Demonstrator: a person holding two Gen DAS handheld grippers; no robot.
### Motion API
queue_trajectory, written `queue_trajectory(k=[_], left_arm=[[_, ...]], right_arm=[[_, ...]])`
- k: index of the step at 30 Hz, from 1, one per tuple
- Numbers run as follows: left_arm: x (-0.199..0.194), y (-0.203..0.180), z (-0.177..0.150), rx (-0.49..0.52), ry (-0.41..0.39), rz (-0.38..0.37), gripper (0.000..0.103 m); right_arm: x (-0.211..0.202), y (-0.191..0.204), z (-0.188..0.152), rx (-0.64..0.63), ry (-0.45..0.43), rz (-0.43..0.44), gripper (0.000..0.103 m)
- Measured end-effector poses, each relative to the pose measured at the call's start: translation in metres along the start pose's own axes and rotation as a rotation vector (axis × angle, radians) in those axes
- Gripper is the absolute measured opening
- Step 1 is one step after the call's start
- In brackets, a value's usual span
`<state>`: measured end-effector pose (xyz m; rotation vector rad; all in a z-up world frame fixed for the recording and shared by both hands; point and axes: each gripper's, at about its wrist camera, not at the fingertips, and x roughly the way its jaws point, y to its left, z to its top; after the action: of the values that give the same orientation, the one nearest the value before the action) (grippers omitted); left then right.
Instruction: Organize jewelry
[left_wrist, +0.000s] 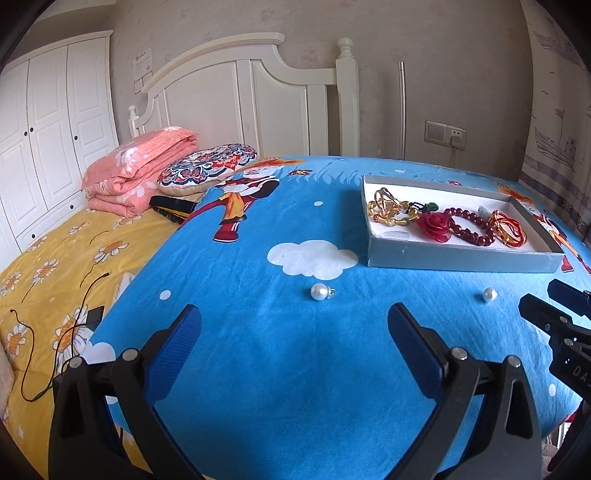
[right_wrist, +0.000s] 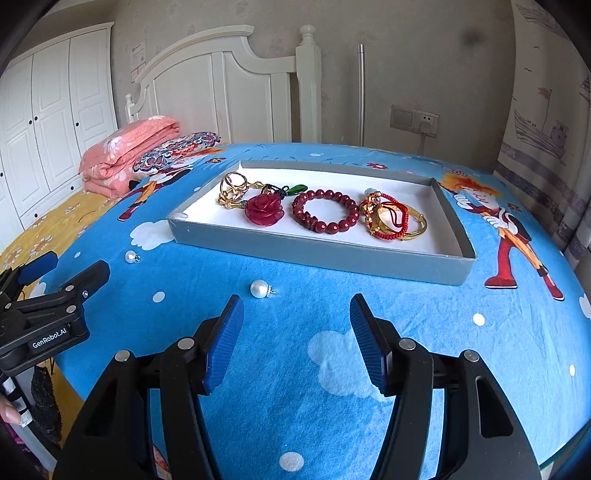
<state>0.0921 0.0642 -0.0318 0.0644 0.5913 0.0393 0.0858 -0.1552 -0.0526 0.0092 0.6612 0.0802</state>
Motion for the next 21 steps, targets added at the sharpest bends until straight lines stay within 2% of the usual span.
queue_trajectory(k=[7, 15, 21], left_arm=[[-0.001, 0.005, -0.006, 0.017, -0.01, 0.019, 0.098], [0.002, 0.016, -0.012, -0.007, 0.002, 0.021, 0.098], [0.002, 0.019, -0.015, -0.009, 0.003, 0.021, 0.098]], right_arm=[[0.012, 0.012, 0.007, -0.006, 0.026, -0.014, 0.057], [0.032, 0.023, 0.021, -0.003, 0.083, -0.076, 0.056], [0.046, 0.031, 0.028, -0.026, 0.123, -0.106, 0.046]])
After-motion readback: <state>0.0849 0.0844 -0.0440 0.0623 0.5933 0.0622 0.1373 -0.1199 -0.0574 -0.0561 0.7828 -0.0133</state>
